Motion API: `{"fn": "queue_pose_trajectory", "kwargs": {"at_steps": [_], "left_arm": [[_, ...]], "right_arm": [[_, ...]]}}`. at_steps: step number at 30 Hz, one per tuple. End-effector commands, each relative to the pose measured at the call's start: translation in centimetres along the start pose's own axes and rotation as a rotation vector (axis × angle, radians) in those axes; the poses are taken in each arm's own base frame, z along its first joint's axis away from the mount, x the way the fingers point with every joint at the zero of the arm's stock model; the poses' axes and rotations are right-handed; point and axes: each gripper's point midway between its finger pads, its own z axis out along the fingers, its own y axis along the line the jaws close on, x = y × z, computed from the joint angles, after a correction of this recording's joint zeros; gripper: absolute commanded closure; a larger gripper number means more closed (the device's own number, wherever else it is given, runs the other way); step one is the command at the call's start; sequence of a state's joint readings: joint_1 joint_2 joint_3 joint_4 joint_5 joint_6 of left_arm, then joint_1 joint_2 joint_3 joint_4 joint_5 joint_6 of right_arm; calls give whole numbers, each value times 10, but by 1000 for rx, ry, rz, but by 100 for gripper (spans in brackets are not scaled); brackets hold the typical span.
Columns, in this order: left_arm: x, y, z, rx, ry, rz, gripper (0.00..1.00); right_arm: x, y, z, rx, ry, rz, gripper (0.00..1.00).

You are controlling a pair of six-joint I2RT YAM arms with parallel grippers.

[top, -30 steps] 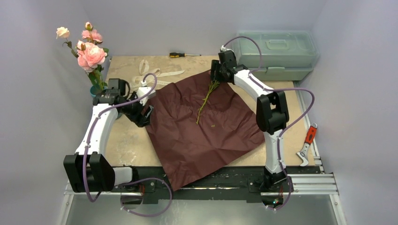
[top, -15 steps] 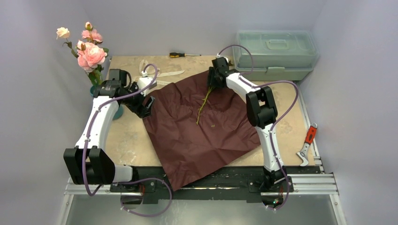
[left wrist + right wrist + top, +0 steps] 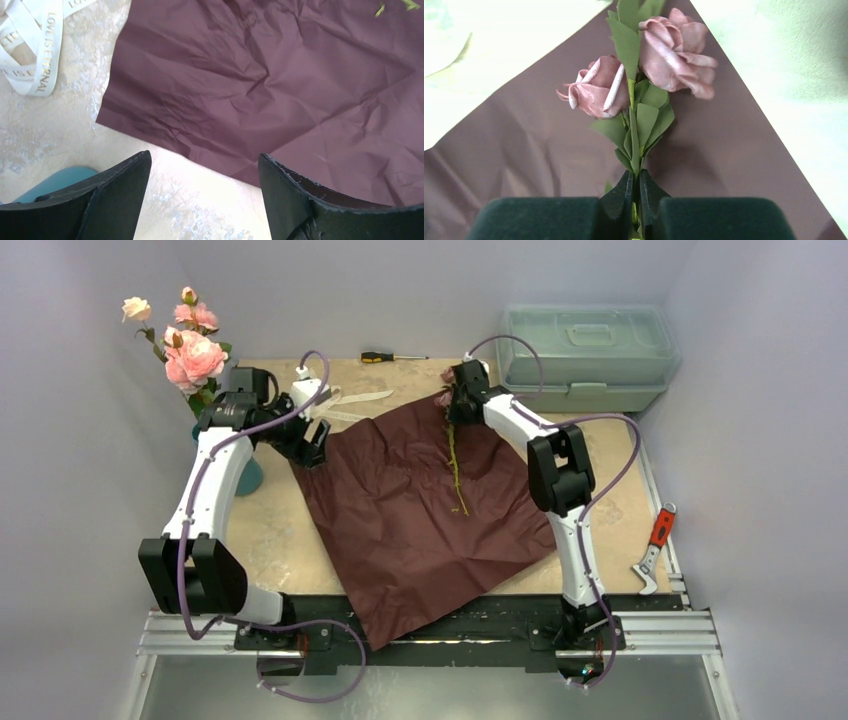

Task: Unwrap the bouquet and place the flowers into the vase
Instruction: Pick up the fake flower from the wrapping paper.

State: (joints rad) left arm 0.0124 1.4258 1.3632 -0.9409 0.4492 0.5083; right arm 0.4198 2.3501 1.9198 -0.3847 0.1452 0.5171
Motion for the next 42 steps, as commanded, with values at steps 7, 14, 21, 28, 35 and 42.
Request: {"fn": "queue_pose_trajectory", "kwargs": {"at_steps": [7,14,21,28,35,42], "left_arm": [[-88,-24,-10,171,-238,-29,21],[-151,-69,-30,406,-431,-68,17],[-208,-101,-69,654,-681,-160,17],[-235,-137,-94,840,-827,-145,30],[-244,-174,-103,939,-822,-32,39],[-255,-184,-97,952,-825,-41,49]], "right_arm": [[-91,60,-123,-277,-224,54,100],[-118,104,-227,-665,-417,-72,100],[-109,130,-347,-1074,-620,-229,100],[-83,141,-408,-1347,-584,-276,100],[-64,141,-418,-1427,-525,-336,100],[-52,143,-427,-1508,-485,-373,100]]}}
